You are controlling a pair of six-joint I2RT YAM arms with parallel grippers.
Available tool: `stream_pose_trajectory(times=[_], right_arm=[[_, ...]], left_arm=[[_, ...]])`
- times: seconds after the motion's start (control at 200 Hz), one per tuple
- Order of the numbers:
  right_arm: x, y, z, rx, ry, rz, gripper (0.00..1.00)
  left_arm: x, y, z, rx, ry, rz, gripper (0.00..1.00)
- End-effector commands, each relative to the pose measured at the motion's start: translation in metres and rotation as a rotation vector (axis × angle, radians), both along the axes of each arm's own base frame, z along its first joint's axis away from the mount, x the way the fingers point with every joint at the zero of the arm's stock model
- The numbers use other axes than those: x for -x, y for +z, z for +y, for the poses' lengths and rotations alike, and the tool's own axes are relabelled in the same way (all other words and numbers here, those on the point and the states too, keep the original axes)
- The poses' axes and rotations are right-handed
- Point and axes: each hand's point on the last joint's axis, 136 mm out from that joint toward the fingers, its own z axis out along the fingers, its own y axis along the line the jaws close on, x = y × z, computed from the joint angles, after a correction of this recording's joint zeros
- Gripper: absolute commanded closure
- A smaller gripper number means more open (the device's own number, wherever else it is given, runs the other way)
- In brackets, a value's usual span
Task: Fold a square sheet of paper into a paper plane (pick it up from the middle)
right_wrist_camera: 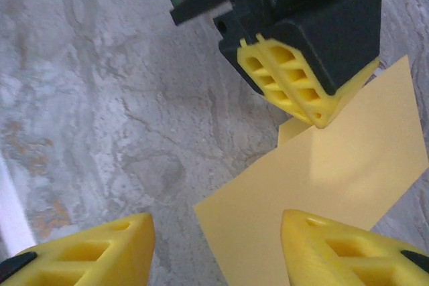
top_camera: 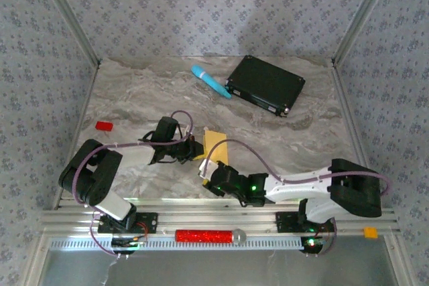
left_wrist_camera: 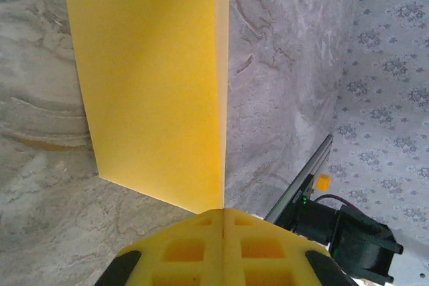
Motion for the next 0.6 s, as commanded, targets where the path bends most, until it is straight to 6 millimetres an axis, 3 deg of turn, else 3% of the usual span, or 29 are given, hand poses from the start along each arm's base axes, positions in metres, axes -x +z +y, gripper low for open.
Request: stream_pose_trajectory(times=[0.0, 0.305, 0.595], right_arm=[[-0.011, -0.002, -0.002, 0.062, -0.047, -0.095, 0.45], [-0.025, -0.011, -0.005, 0.120, -0.124, -0.181, 0.47], [-0.020, -0.010, -0.006, 0.082, -0.125, -0.169, 0.59]], left_arm=[[0.001, 0.005, 0.002, 0.009, 0.002, -0.005, 1.00], [0.000, 0.006, 0.002, 0.008, 0.013, -0.003, 1.00], [0.001, 0.004, 0.003, 0.001, 0.015, -0.004, 1.00]])
